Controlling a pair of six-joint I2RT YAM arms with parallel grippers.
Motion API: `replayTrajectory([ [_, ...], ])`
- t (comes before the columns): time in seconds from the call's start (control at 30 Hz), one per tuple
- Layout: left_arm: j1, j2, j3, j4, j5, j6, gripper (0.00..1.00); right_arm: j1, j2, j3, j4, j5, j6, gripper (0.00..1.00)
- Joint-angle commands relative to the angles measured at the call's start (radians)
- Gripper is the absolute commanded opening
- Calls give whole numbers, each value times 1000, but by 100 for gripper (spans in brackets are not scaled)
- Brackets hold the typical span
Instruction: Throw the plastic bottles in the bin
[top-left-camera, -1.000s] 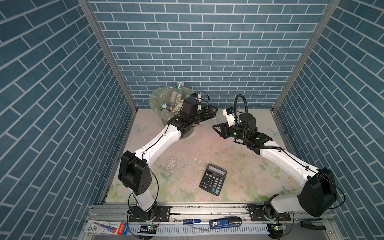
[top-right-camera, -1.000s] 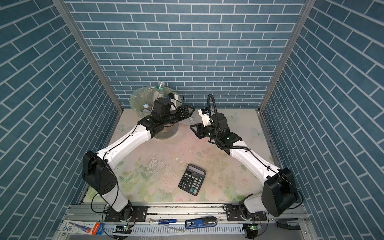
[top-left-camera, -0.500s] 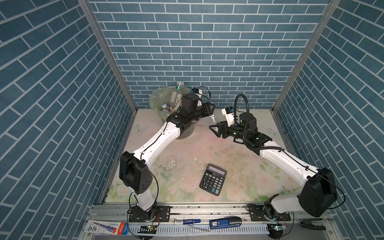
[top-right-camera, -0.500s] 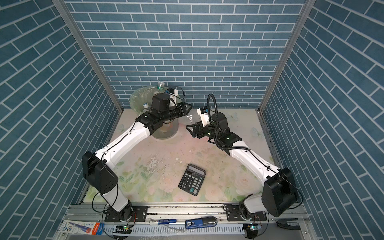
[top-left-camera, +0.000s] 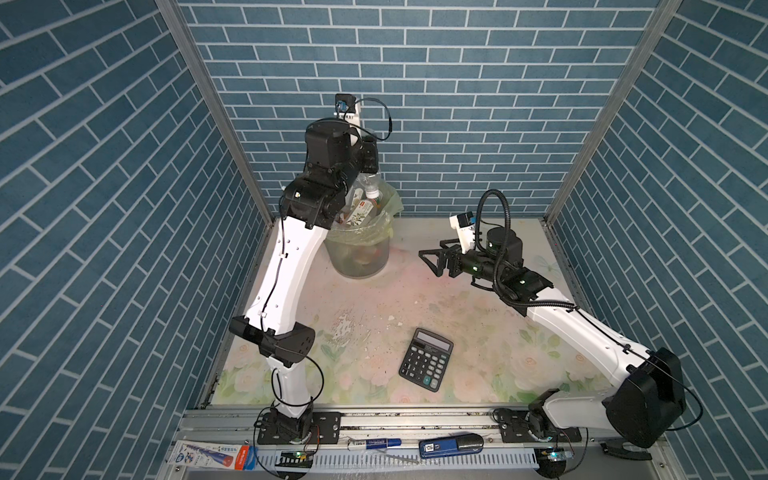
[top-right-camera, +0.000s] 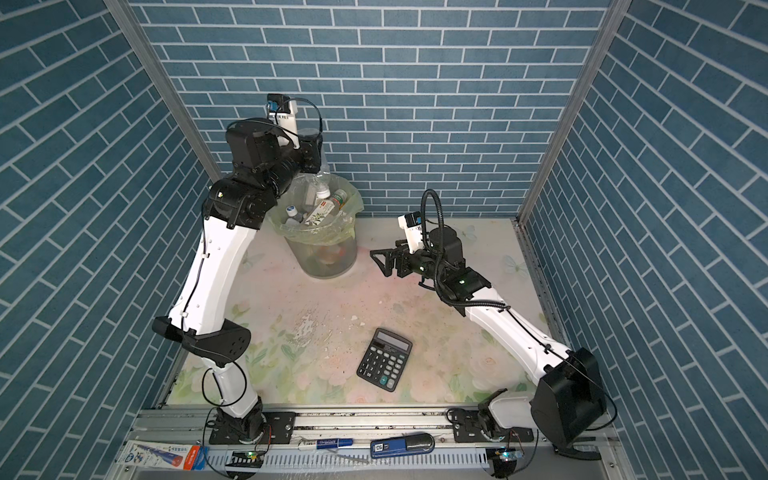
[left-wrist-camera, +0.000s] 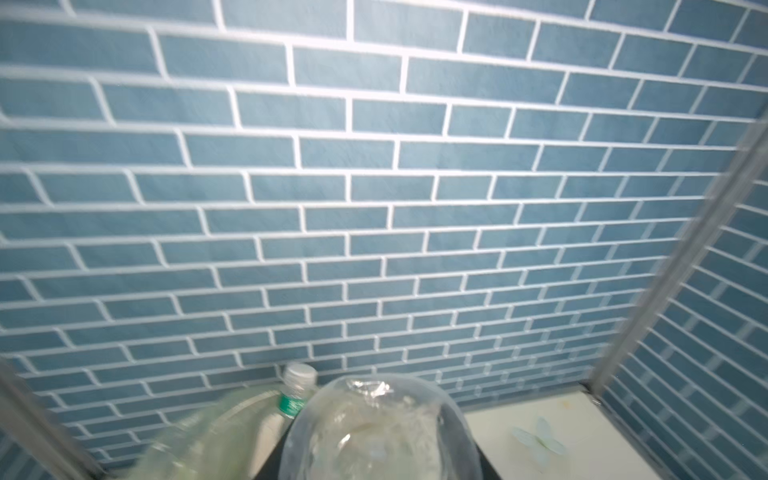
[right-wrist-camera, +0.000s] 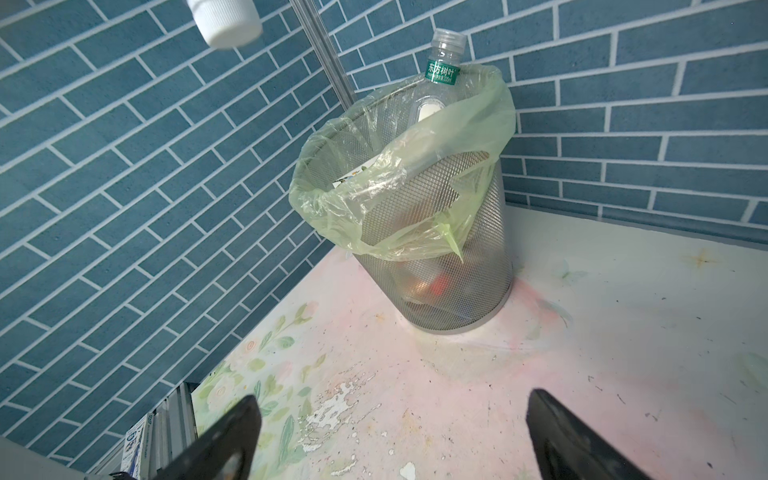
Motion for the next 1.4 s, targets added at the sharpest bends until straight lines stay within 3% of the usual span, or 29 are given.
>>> replayTrajectory([
  [0.0,1,46,24,5,-201,259,45,4,-14,-32,21,9,-19,99],
  [0.1,11,56,-32,117,-260,348,43,3,-9,-31,23,4,-18,99],
  [0.23,79,141,-75,126,-261,333,46,3,0,-31,29,-5,-9,99],
  [0.3,102,214,-17,34,-265,298,59,3,0,-34,27,-5,-10,99],
  [0.4,106,258,-9,15,-326,319,96,3,-2,-40,26,-5,-10,99],
  [0.43,105,263,7,-6,-334,323,99,3,-1,-39,25,-5,-10,99],
  [0.53,97,213,22,-46,-305,284,99,3,6,-42,32,-5,-7,99],
  [0.9,60,-62,-207,-22,-158,113,99,3,6,-39,23,36,25,99],
  [1.1,75,-346,-634,230,-117,26,99,-20,-54,-21,-140,334,-20,99],
  [1.27,206,-551,-945,304,-94,-114,99,-108,-64,-4,-309,704,2,99],
  [1.37,273,-663,-1169,327,-170,-172,99,-155,-60,-37,-343,917,3,99],
])
